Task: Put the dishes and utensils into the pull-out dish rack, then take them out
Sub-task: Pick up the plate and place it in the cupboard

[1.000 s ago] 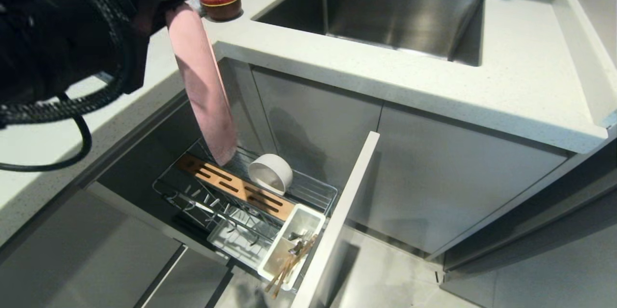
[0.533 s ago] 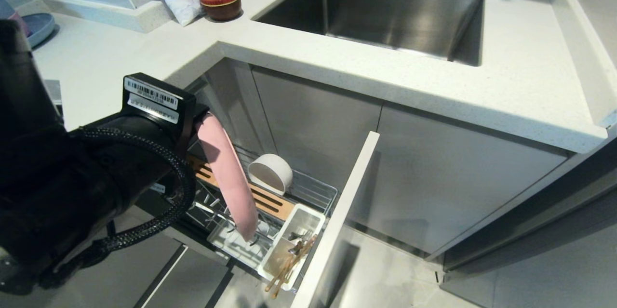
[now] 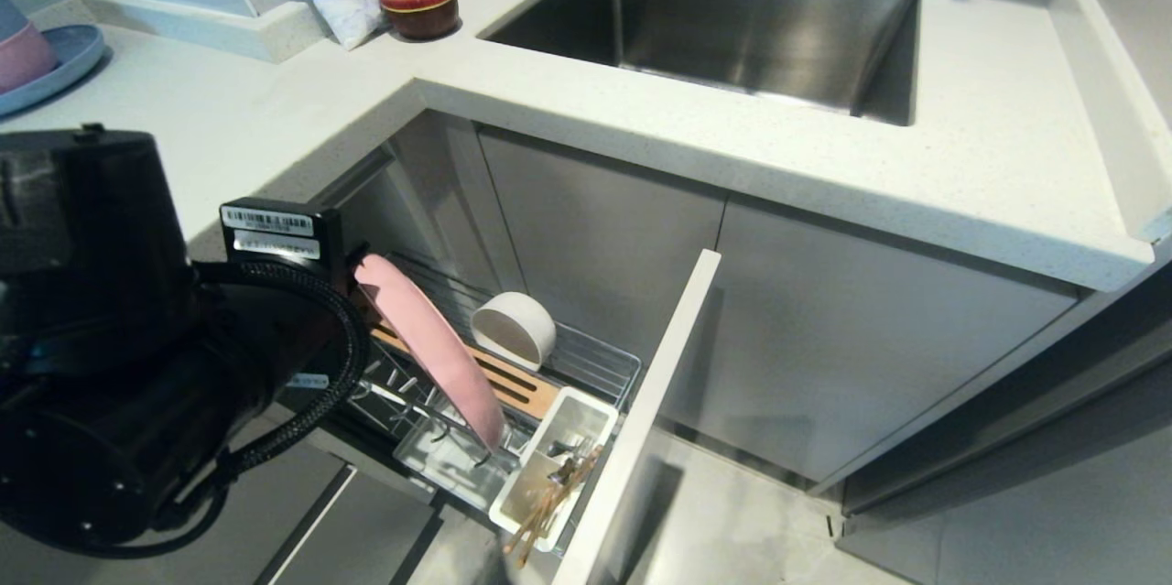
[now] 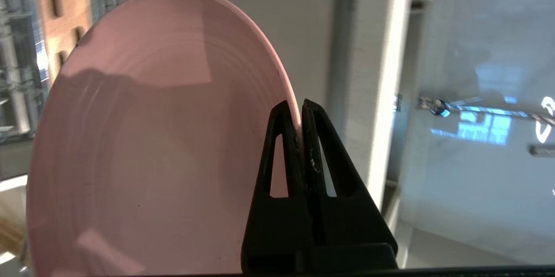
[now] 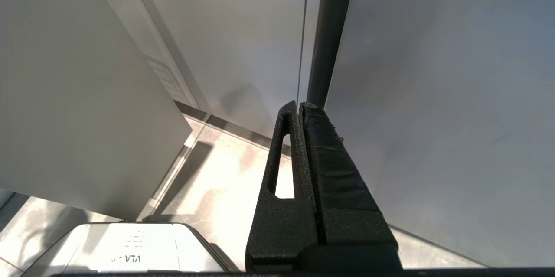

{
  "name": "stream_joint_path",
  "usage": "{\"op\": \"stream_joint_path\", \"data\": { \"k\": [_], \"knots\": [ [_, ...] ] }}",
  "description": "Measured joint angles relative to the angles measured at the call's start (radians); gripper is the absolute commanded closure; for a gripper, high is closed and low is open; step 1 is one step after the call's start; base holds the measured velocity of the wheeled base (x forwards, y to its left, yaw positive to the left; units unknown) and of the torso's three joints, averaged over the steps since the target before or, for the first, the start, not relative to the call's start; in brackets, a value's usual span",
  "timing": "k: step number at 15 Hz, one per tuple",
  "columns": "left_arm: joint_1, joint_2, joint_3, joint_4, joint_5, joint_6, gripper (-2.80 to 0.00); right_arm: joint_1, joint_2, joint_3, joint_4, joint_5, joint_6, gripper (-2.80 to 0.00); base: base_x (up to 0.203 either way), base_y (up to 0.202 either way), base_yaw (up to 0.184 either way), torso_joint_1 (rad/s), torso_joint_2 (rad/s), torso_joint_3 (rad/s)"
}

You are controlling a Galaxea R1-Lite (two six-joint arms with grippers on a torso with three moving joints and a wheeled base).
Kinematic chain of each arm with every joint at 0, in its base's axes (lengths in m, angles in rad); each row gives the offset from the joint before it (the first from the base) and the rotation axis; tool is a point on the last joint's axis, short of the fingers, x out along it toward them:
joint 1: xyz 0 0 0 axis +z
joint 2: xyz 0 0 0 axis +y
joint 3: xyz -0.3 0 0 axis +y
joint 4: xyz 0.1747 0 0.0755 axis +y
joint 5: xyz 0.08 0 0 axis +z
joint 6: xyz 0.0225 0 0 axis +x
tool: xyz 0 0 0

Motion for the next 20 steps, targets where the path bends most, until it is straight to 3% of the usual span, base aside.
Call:
{"op": "stream_joint_path", "data": {
  "k": [7,12,14,20],
  "knots": [
    [0.119,0.101,0.048,0.013,-0.002,-0.183,0.0,0.0,0.0,0.0,0.0,0.0,0.0,0.0,0.0,0.0,0.0,0.0,0.0,0.0],
    [0.19,0.154,0.053,0.008,-0.014,-0.233,0.0,0.0,0.0,0.0,0.0,0.0,0.0,0.0,0.0,0.0,0.0,0.0,0.0,0.0],
    [0.21,0.169,0.051,0.003,-0.052,-0.252,0.0,0.0,0.0,0.0,0.0,0.0,0.0,0.0,0.0,0.0,0.0,0.0,0.0,0.0],
    [0.219,0.179,0.046,-0.085,-0.08,-0.257,0.0,0.0,0.0,0.0,0.0,0.0,0.0,0.0,0.0,0.0,0.0,0.0,0.0,0.0]
  ]
}}
